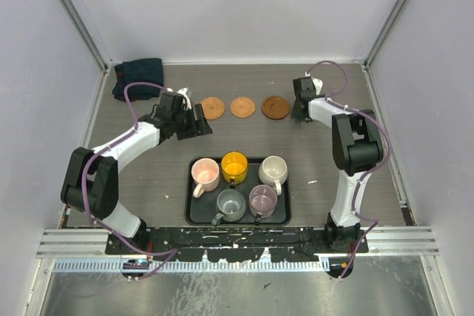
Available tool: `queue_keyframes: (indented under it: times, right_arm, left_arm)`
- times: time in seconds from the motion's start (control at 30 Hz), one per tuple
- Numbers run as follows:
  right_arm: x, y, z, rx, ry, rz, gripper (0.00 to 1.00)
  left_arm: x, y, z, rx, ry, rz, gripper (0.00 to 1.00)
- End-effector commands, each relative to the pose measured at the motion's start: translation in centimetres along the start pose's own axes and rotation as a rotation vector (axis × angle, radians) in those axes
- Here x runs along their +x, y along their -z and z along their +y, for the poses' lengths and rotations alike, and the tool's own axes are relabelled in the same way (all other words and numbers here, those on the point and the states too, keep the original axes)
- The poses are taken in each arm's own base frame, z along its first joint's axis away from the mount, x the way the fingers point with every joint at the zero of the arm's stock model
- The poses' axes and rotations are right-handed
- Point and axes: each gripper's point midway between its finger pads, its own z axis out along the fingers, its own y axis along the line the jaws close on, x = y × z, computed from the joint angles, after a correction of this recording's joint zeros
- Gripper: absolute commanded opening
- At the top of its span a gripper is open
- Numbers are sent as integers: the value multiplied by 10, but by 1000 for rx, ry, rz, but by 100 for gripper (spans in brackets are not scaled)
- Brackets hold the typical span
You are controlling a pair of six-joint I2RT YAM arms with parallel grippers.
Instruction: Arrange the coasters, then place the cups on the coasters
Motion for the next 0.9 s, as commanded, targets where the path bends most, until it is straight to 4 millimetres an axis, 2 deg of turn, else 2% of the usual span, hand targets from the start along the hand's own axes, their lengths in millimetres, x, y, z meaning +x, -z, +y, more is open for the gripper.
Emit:
queue_keyframes:
  times: [0.0, 0.17, 0.37, 0.43, 0.53, 0.7, 0.73, 0.77, 0.8, 0.87]
  right_arm:
    - [-2, 22, -11, 14, -24, -10, 23]
    - [-12, 61, -11, -29, -14, -54, 23]
    - [-56, 130, -18, -61, -11, -223, 25]
    - [-73, 154, -25, -56, -28, -295, 27]
    - [-88, 178, -34, -43, -50, -372, 28]
    - [-98, 205, -54, -13, -89, -490, 32]
    - [-100, 210, -58, -6, -98, -517, 34]
    - [-101, 215, -63, 6, -105, -540, 41]
    - [-102, 219, -68, 18, -119, -564, 53]
    - [-104, 227, -78, 44, -140, -602, 67]
  left_arm:
    - [-18, 3, -8, 24, -7, -56, 67]
    - [-19, 4, -7, 19, -10, -62, 67]
    - [-33, 13, -14, 22, -29, -101, 67]
    - [-40, 19, -17, 24, -40, -123, 67]
    - [-52, 34, -20, 12, -55, -171, 68]
    - [-68, 63, -14, -57, -93, -269, 69]
    - [-71, 68, -11, -75, -100, -284, 69]
    - [-73, 74, -10, -91, -106, -299, 69]
    - [-76, 79, -8, -101, -110, -314, 70]
    - [-78, 88, -6, -122, -113, -335, 71]
